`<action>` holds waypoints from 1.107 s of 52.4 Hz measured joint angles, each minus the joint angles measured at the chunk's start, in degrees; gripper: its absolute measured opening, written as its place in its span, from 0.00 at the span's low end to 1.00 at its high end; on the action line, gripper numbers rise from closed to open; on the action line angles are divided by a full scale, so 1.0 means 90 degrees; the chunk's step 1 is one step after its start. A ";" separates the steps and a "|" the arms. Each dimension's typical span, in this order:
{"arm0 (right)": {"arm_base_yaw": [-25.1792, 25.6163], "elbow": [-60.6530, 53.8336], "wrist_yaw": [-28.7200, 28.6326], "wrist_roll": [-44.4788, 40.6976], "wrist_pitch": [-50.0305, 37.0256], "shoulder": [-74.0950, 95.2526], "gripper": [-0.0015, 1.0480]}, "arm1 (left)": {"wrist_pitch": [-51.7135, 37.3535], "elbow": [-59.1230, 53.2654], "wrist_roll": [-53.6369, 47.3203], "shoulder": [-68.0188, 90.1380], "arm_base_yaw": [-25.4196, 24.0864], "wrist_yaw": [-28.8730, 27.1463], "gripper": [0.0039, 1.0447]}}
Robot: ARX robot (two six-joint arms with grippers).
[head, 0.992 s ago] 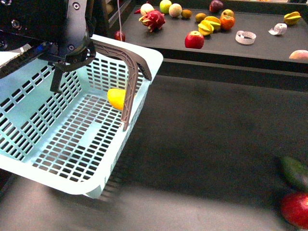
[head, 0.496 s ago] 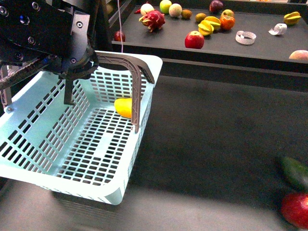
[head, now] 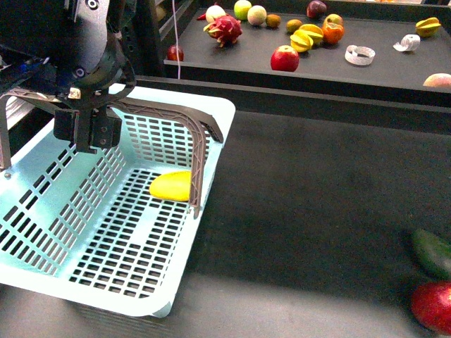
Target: Pick mango with right arm and hold basket with left
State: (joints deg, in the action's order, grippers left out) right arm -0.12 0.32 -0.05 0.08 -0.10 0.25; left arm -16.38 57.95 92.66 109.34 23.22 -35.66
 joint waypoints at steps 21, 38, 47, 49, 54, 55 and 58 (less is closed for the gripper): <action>0.0000 0.0000 0.0000 0.0000 0.0000 0.0000 0.92 | 0.0100 -0.1192 -0.0476 -0.1649 -0.0270 -0.0228 0.92; 0.0000 -0.0002 0.0000 0.0000 0.0000 0.0000 0.92 | -0.0614 -0.2506 -0.1654 -0.3359 -0.1525 -0.0236 0.92; 0.0000 -0.0002 0.0000 0.0000 0.0000 0.0000 0.92 | -0.0959 -0.3070 -0.2475 -0.4109 -0.2237 0.0134 0.92; 0.0000 -0.0002 0.0000 0.0000 0.0000 0.0000 0.92 | -0.0957 -0.3075 -0.2562 -0.4138 -0.2261 0.0134 0.92; 0.0000 0.0000 0.0000 0.0000 0.0000 0.0000 0.92 | -0.0957 -0.3077 -0.2669 -0.4141 -0.2263 0.0175 0.92; 0.0000 0.0000 0.0000 0.0000 0.0000 0.0000 0.92 | -0.0957 -0.3077 -0.2681 -0.4141 -0.2263 0.0182 0.92; 0.0000 0.0000 0.0000 0.0000 0.0000 0.0000 0.92 | -0.0957 -0.3077 -0.2710 -0.4141 -0.2263 0.0180 0.92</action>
State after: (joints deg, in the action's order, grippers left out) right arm -0.12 0.32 -0.05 0.08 -0.10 0.25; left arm -24.99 30.26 68.27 72.07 2.85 -34.04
